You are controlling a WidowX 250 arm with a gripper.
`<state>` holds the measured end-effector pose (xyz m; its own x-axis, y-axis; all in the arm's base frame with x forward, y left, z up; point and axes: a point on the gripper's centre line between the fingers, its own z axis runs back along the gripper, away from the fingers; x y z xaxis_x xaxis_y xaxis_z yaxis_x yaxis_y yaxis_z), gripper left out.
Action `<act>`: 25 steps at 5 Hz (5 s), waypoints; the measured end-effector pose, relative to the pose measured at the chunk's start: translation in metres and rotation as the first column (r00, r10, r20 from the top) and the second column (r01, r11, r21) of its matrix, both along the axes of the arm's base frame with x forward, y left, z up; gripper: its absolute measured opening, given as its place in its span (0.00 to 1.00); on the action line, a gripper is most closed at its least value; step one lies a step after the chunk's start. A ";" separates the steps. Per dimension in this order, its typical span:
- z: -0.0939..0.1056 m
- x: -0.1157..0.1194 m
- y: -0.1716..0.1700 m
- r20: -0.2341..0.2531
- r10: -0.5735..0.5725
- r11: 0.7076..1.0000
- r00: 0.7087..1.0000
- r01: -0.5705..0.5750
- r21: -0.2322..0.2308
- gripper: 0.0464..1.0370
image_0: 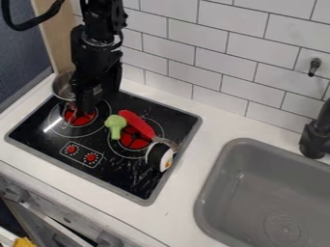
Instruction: Move the white object to the upper middle of the burner
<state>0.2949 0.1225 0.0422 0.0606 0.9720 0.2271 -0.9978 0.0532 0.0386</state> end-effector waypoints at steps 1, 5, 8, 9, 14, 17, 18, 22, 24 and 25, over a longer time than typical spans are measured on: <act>-0.011 -0.004 -0.002 -0.032 0.005 1.000 0.999 -0.006 -0.013 0.96; -0.025 -0.014 -0.124 -0.030 -0.233 0.970 0.972 0.230 -0.078 0.96; -0.065 -0.014 -0.135 -0.099 -0.318 0.940 0.943 0.299 -0.165 0.96; -0.066 -0.016 -0.132 -0.115 -0.302 0.947 0.946 0.285 -0.147 0.96; -0.058 -0.017 -0.119 -0.063 -0.255 0.962 0.965 0.246 -0.118 0.29; -0.037 -0.021 -0.115 -0.040 -0.254 0.964 0.966 0.250 -0.087 0.28; -0.010 -0.018 -0.111 0.026 -0.254 0.965 0.967 0.255 -0.058 0.28; 0.016 0.052 -0.038 0.096 -0.103 0.994 0.990 0.106 -0.036 0.28; -0.018 0.069 -0.009 0.033 -0.081 0.996 0.996 0.082 -0.037 0.28; -0.034 0.076 -0.006 0.001 -0.099 0.994 0.995 0.099 -0.041 0.28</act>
